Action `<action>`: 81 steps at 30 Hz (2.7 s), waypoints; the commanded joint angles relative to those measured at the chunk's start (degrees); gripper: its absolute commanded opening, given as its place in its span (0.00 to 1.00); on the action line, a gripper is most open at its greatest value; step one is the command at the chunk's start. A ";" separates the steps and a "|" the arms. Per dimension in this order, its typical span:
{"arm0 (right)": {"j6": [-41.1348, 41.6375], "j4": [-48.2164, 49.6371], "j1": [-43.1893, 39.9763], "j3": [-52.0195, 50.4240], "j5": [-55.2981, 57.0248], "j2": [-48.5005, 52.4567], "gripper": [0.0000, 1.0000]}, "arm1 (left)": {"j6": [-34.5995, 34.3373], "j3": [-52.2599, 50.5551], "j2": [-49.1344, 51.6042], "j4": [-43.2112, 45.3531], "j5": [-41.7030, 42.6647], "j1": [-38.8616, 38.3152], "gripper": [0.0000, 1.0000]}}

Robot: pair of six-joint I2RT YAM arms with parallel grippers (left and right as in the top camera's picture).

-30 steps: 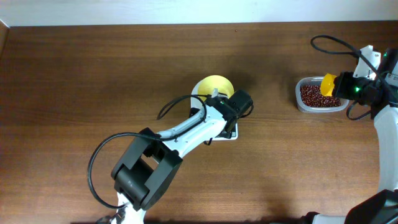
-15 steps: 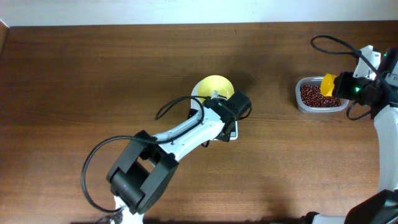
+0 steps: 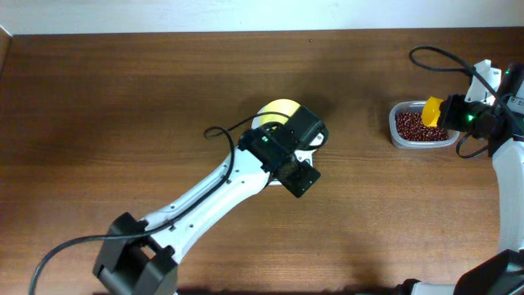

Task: Scoop item into bowl and weigh 50g on scale
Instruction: 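Pull the left gripper back from the scale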

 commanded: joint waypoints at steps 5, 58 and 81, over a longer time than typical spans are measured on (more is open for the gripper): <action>-0.72 0.50 -0.11 1.18 -0.70 0.15 0.04 | 7.43 -0.42 -7.61 -1.66 11.19 9.46 0.99; -0.55 -0.07 -0.11 1.18 -0.72 0.15 0.04 | 22.62 -21.94 -29.55 8.33 27.23 25.59 0.99; -0.72 -5.09 -0.11 1.18 0.90 0.26 0.04 | 22.62 -21.92 -29.55 11.82 27.56 25.59 0.99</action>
